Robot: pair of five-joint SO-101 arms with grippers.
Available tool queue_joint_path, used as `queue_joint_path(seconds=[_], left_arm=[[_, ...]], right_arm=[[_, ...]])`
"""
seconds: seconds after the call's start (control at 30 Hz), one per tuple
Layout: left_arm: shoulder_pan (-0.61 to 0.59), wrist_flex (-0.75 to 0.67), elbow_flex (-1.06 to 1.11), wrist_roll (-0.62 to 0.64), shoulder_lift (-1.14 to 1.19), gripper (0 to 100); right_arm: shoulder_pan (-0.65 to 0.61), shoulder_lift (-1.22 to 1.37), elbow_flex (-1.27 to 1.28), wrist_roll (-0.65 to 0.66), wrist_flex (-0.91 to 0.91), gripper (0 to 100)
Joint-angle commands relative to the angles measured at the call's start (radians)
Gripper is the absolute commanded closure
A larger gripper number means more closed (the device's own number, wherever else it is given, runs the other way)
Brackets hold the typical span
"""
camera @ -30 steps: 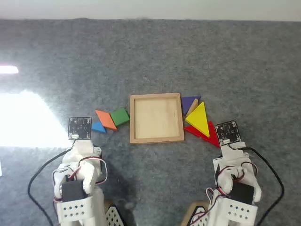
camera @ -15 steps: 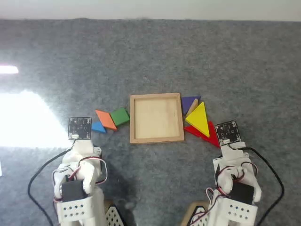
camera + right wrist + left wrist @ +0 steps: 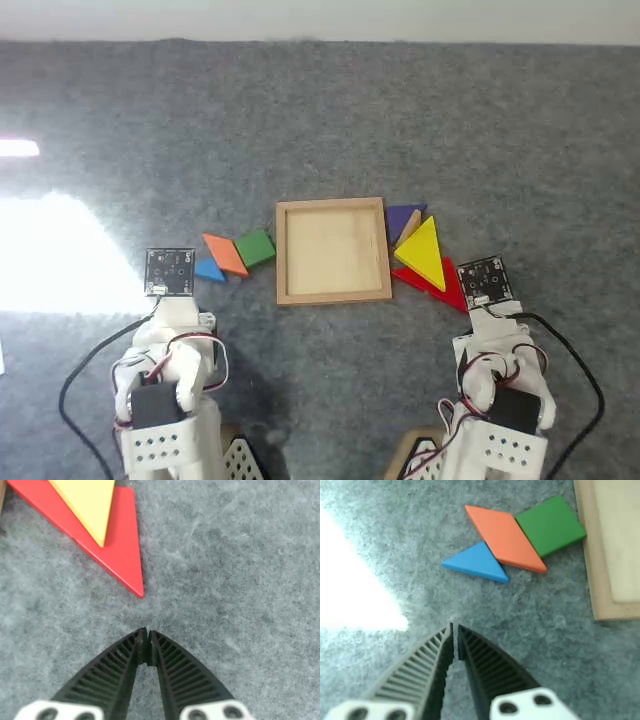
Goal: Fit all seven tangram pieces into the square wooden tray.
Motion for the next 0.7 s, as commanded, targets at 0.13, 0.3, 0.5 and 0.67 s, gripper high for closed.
queue_joint_path(seconds=[0.13,0.3,0.5,0.67], left_arm=[[-0.006,0.003,-0.013,0.002,-0.018,99],[-0.006,0.003,-0.013,0.002,-0.018,99],[-0.006,0.003,-0.013,0.002,-0.018,99],[-0.006,0.003,-0.013,0.002,-0.018,99]], right_arm=[[-0.007,-0.013,0.018,0.012,0.005,99.0],[-0.007,-0.013,0.018,0.012,0.005,99.0],[-0.036,-0.007,0.018,0.006,0.005,99.1],[-0.153,-0.015,0.018,0.012,0.002,99.0]])
